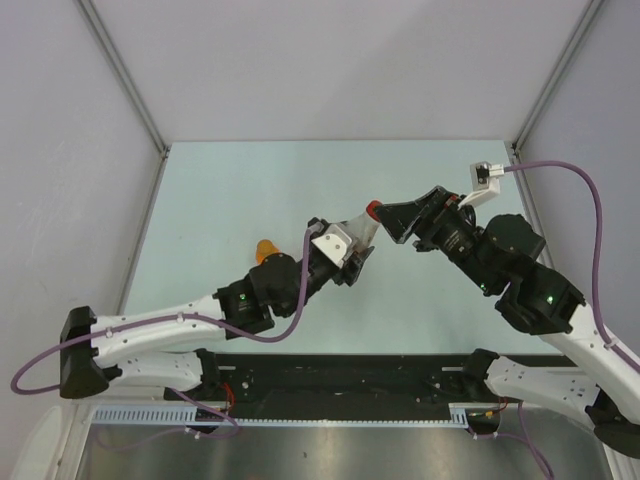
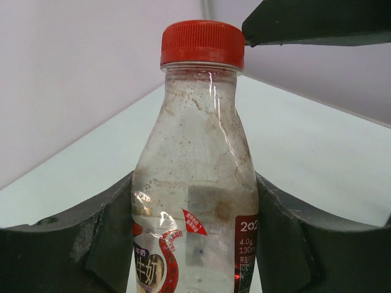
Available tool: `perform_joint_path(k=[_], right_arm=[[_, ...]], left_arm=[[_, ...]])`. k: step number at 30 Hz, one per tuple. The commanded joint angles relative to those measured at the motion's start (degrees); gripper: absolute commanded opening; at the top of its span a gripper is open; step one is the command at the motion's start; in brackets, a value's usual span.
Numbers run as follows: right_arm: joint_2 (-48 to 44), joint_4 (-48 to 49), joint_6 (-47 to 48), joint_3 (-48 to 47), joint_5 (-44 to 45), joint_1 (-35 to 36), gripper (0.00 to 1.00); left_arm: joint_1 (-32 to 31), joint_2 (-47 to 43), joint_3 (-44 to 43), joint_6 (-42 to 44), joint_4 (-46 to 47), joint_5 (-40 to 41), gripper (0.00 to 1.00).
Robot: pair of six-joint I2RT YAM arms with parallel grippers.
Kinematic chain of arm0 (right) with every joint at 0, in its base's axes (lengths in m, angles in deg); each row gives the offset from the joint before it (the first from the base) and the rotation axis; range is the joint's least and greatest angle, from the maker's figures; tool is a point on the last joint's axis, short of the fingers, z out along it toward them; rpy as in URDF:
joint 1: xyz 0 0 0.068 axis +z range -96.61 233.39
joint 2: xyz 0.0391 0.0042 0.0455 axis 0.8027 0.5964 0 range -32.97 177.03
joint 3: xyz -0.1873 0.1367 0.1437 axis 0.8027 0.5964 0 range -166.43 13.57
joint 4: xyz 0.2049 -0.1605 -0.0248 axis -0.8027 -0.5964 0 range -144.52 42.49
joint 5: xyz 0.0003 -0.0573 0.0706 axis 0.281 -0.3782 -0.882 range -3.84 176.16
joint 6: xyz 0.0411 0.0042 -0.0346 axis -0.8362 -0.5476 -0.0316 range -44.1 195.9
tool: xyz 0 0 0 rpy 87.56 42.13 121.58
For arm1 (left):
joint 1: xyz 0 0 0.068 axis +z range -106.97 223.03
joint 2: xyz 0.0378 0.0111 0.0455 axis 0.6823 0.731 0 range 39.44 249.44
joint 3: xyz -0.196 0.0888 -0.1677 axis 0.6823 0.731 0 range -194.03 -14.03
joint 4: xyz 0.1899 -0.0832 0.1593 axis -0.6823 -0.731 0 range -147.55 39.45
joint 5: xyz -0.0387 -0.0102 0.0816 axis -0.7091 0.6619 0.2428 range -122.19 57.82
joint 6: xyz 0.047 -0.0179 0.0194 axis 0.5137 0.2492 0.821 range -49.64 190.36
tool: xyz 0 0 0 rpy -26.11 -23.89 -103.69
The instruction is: Unscrew the bottle caps
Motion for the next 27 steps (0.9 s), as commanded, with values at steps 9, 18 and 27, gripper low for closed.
perform_joint_path(k=[9,18,27], right_arm=[[3.14,0.40,-3.51,-1.52,11.64,4.80,0.73],[4.90,5.76,-1.49,-1.43,10.85,5.15,0.73],[6.48,9.81,0.45,-1.43,7.07,5.24,0.75]], left_arm=[[-2.25,-1.37,0.46,5.33,9.34,12.24,0.00],[-2.69,-1.90,1.34,5.59,9.17,11.10,0.00],[-2.78,-1.90,1.69,5.51,8.38,9.52,0.00]])
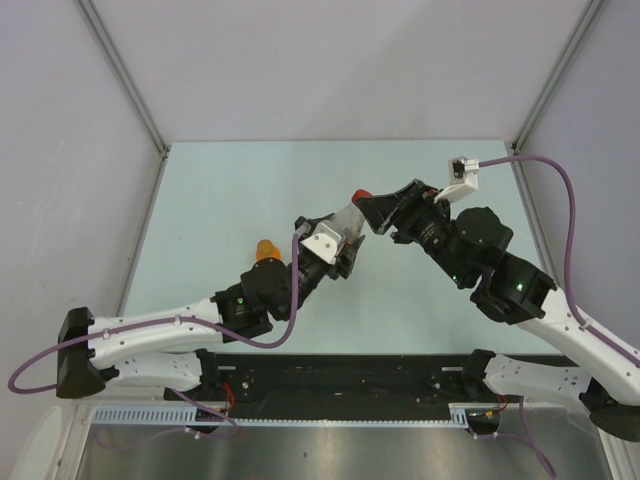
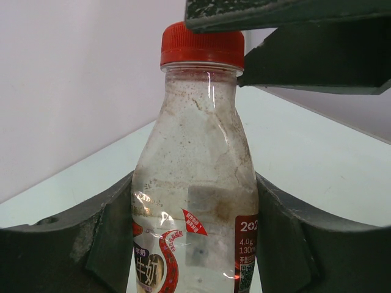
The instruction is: Unscrew the bottle caps
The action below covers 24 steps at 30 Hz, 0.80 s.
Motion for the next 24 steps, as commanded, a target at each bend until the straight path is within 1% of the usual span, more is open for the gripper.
perform_joint_path(k=[1,4,5,7,10,18,21,24], right_arm=[[0.71,4.28,1.36,-1.52,-1.43,0.30,0.74],[0.89,3.66,1.37,-1.43,-1.00,0.21,0.65],[0.97,3.66,1.45,-1.43,-0.82,-0.05,0.60],[1.06,3.66,1.45,-1.43,-0.91,-0.23,0.54],[1.41,3.84,1.54,-1.43,-0.64,-0.49,0.51],[2.38,4.89,1.72,-1.43,-1.96,-0.84,0.50],[2.82,4.63,1.63,-1.43,-2.05,-0.84,0.47],[3.08,4.72,1.72,-1.43,-2.49,-1.02,0.35]], left_arm=[[-0.46,-1.57,0.25,0.74,1.95,-1.43,0.00],[-0.55,-1.83,0.60,0.48,2.13,-1.78,0.00],[-0.46,-1.92,0.69,0.39,2.13,-1.96,0.00],[-0.46,-2.01,0.87,0.30,2.13,-2.31,0.00],[-0.55,-2.18,1.13,0.04,2.04,-2.67,0.00],[-0.55,-2.80,1.66,-0.14,1.78,-3.11,0.00],[-0.55,-2.89,1.66,0.04,1.69,-3.28,0.00],[-0.63,-2.80,1.83,0.12,1.69,-3.46,0.00]])
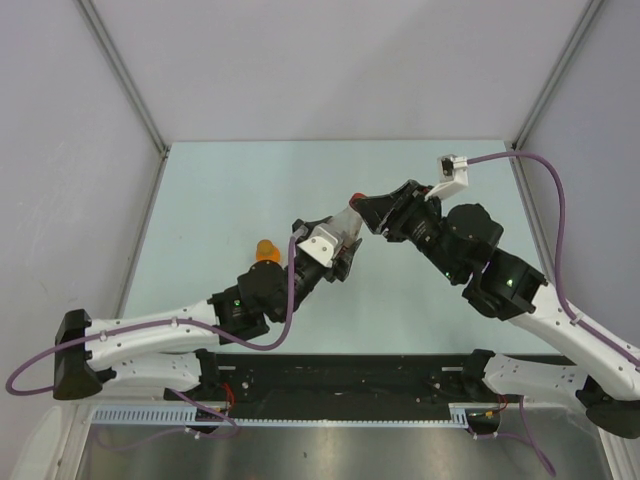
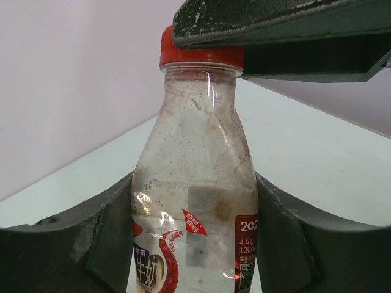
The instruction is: Unscrew the bottle caps
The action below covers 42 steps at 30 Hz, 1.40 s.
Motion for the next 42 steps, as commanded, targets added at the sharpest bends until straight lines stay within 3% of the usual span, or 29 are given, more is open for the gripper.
perform_joint_path(k=[1,3,4,9,19,22,26,34,42], right_arm=[[0.75,2.36,0.47,-1.43,-0.46,-0.51,0.27],[1.01,2.18,0.74,-1.43,-0.81,-0.69,0.12],[1.10,1.66,0.91,-1.43,-1.07,-0.86,0.00],[0.92,0.51,4.51,-1.43,-4.06,-1.31,0.00],[-0.83,1.74,9.17,-0.21,-13.89,-4.03,0.00],[-1.80,3.58,10.75,0.85,-18.38,-5.43,0.00],[-2.68,5.78,13.65,1.38,-24.61,-6.58,0.00],[-3.56,6.92,19.88,1.38,-36.22,-7.54,0.00],[-6.11,8.51,26.75,1.82,-53.69,-8.95,0.00]], left_arm=[[-0.59,-1.38,0.04,0.19,1.97,-2.60,0.00],[-0.59,-1.47,0.13,0.19,2.06,-2.95,0.00],[-0.59,-1.64,0.13,0.10,1.80,-3.22,0.00],[-0.59,-4.36,0.57,-0.51,0.39,-7.08,0.00],[-0.42,-10.25,-1.89,-5.26,-8.13,-24.65,0.00],[0.81,-11.83,-2.68,-7.80,-9.98,-32.02,0.00],[6.33,-13.68,-3.65,-14.81,-10.60,-48.43,0.00],[12.23,-10.79,-9.27,-22.20,-13.50,-67.27,0.00],[18.65,-5.43,-9.28,-35.75,-2.96,-86.27,0.00]])
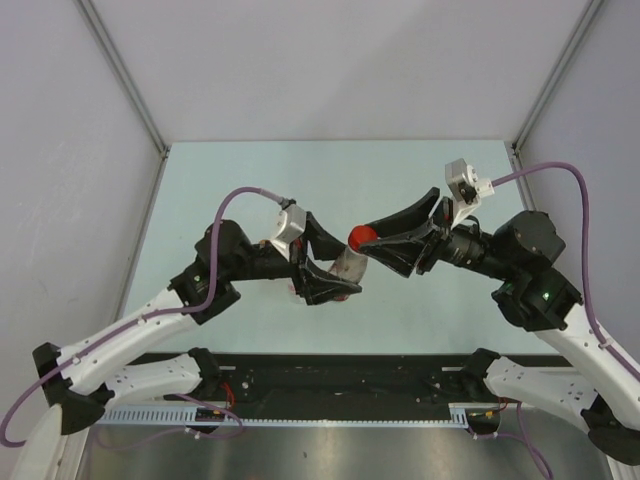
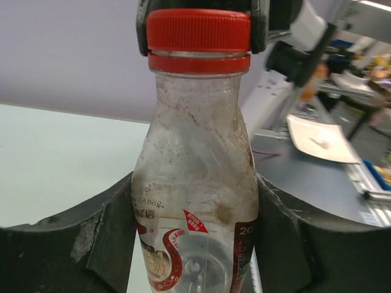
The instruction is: Unscrew the bottle caps
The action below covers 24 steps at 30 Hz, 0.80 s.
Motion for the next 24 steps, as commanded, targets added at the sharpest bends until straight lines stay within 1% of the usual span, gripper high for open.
perform_joint_path(k=[1,3,7,10,12,13,14,18,21,22,23,24], right_arm=[[0.64,0.38,5.83,0.92,-10.87,-1.65,0.00],[0.56,0.20,6.27,0.92,-14.12,-2.36,0.00],[0.29,-0.59,7.33,0.92,-17.56,-3.50,0.00],[-0.14,-0.85,7.42,0.92,-20.72,-5.43,0.00],[-0.23,-0.59,7.24,0.92,-24.41,-6.92,0.00],[-0.15,-0.41,7.15,0.84,-25.55,-7.36,0.00],[-0.15,-0.24,7.15,0.84,-28.09,-8.06,0.00],[0.12,0.03,7.50,0.92,-32.50,-8.95,0.00],[0.29,-0.06,8.20,0.84,-35.75,-9.04,0.00],[0.29,-0.15,8.47,0.84,-36.46,-9.12,0.00],[0.29,-0.24,9.17,0.84,-37.51,-9.13,0.00],[0.29,-0.50,9.52,0.84,-38.13,-9.13,0.00]], left_arm=[[1.45,1.99,-2.46,-10.42,11.78,-23.15,0.00],[1.98,3.13,-2.46,-12.18,14.41,-25.17,0.00],[3.65,4.89,-2.89,-16.31,17.76,-29.05,0.00],[4.53,5.85,-3.07,-18.16,19.52,-31.95,0.00],[4.80,6.47,-2.98,-19.48,21.53,-34.32,0.00],[5.15,6.99,-2.81,-21.66,22.76,-35.20,0.00],[5.15,7.61,-2.72,-22.90,25.73,-37.29,0.00],[5.33,10.25,-2.72,-28.79,32.43,-40.73,0.00],[5.24,12.00,-2.46,-36.15,39.63,-42.58,0.00],[5.24,12.53,-2.20,-38.01,44.08,-42.94,0.00],[5.24,13.41,-2.11,-39.95,46.57,-43.20,0.00],[5.24,13.94,-2.10,-43.88,49.03,-43.64,0.00]])
